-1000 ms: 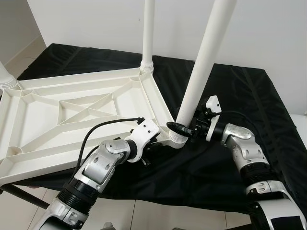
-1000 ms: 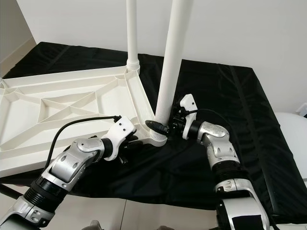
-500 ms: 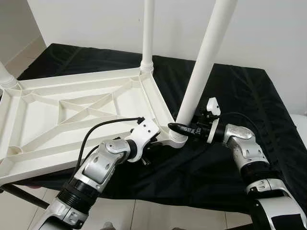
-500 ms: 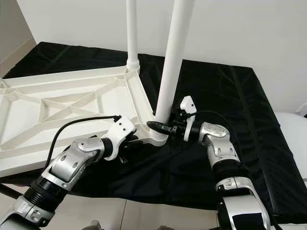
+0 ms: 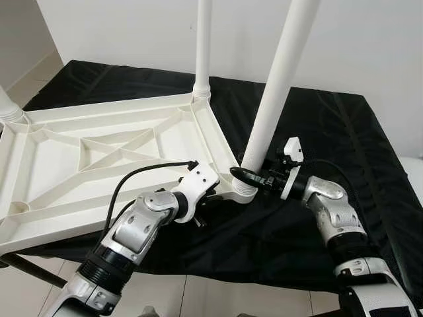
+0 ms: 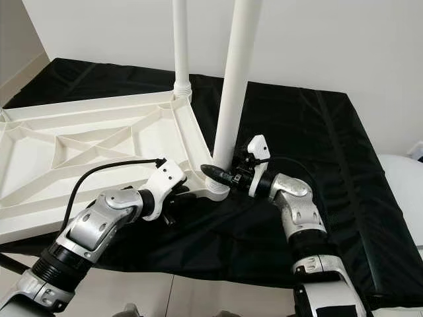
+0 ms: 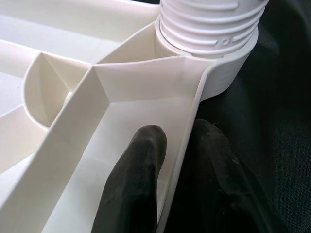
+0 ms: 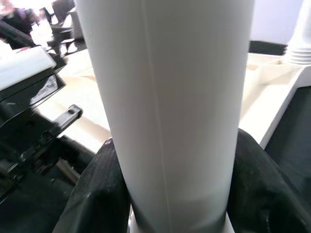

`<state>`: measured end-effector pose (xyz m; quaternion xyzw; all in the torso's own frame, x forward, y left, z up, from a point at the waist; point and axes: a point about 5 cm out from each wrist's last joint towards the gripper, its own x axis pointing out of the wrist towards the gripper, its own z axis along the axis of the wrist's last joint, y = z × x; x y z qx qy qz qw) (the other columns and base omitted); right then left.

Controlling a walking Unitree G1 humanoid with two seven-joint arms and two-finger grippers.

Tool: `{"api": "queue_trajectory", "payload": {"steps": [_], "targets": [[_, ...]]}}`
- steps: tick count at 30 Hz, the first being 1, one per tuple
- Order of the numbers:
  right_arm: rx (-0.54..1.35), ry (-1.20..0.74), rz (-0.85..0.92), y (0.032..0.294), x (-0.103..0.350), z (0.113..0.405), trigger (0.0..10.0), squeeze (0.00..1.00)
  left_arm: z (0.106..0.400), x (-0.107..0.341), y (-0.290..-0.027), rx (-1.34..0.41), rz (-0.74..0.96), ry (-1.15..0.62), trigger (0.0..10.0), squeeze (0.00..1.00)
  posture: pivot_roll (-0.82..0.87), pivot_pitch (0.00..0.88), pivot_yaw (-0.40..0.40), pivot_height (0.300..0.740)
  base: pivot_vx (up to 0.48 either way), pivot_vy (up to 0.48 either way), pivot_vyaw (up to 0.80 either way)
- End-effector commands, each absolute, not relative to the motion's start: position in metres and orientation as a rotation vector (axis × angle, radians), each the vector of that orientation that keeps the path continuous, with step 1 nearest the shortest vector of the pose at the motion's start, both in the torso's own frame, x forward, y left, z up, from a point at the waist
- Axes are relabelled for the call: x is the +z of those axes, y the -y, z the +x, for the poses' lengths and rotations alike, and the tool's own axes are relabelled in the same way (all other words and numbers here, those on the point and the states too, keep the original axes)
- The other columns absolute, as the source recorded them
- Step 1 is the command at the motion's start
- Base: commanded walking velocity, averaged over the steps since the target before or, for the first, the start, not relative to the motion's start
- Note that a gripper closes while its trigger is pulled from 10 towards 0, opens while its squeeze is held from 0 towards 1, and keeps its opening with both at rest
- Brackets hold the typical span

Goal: Building children table

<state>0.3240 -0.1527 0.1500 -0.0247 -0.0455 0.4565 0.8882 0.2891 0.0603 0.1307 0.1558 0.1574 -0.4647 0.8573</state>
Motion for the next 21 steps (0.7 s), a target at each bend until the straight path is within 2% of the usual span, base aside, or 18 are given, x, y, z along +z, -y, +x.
{"api": "queue_trajectory", "payload": {"steps": [1, 6, 21], "targets": [[0.875, 0.122, 0.000, 0.155, 0.153, 0.326, 0.0, 0.00, 0.287, 0.132, -0.058, -1.006, 0.329, -0.321, 10.0, 0.00, 0.02, 0.009, -0.030, 0.740, 0.000, 0.000, 0.00], [0.770, 0.143, 0.033, 0.149, 0.153, 0.320, 0.0, 0.00, 0.286, 0.131, -0.057, -1.009, 0.328, -0.322, 10.0, 0.00, 0.02, 0.005, -0.034, 0.740, 0.000, 0.000, 0.00], [0.647, 0.170, 0.036, 0.128, 0.152, 0.304, 0.0, 0.00, 0.286, 0.131, -0.056, -1.015, 0.329, -0.320, 10.0, 0.00, 0.02, 0.000, -0.036, 0.740, 0.000, 0.000, 0.00]]}}
